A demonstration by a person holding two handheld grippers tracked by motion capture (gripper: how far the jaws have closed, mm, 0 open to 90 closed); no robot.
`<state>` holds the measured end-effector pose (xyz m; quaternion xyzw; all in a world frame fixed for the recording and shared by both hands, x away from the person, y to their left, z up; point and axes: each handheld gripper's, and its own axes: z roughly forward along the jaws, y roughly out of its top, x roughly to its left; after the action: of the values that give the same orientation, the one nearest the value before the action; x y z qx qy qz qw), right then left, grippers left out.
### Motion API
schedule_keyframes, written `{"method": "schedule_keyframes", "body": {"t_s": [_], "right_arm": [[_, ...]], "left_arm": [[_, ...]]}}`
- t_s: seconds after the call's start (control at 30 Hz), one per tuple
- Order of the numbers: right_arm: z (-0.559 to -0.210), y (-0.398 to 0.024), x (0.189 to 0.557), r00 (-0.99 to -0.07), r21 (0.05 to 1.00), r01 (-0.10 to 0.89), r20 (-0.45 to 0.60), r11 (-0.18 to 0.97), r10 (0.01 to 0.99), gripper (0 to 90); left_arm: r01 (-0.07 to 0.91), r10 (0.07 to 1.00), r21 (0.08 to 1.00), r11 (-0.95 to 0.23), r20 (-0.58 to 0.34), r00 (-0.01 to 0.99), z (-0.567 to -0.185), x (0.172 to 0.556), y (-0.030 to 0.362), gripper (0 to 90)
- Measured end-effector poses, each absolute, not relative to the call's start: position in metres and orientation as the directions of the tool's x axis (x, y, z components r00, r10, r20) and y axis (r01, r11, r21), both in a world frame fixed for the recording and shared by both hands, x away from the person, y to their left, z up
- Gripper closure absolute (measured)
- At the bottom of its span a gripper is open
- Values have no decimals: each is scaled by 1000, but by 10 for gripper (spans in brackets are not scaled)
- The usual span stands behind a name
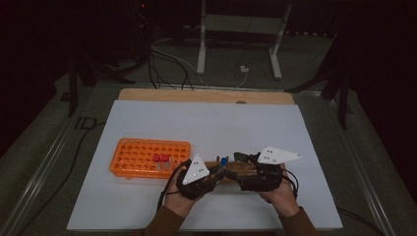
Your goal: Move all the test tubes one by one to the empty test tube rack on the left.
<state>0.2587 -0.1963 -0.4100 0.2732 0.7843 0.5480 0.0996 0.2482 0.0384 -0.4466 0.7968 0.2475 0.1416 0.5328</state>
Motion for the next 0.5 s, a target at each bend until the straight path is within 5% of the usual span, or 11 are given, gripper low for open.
{"method": "schedule_keyframes", "body": {"t_s": [0.33, 0.5], "right_arm": [[-418, -204, 266, -772, 903, 349, 127, 250, 622, 62], [-421, -211, 270, -749, 907, 352, 125, 231, 651, 11]], "left_arm": [[251, 580, 926, -283, -43, 814, -443, 247, 64, 763], [250, 601, 930, -268, -42, 798, -441, 245, 77, 763]]}}
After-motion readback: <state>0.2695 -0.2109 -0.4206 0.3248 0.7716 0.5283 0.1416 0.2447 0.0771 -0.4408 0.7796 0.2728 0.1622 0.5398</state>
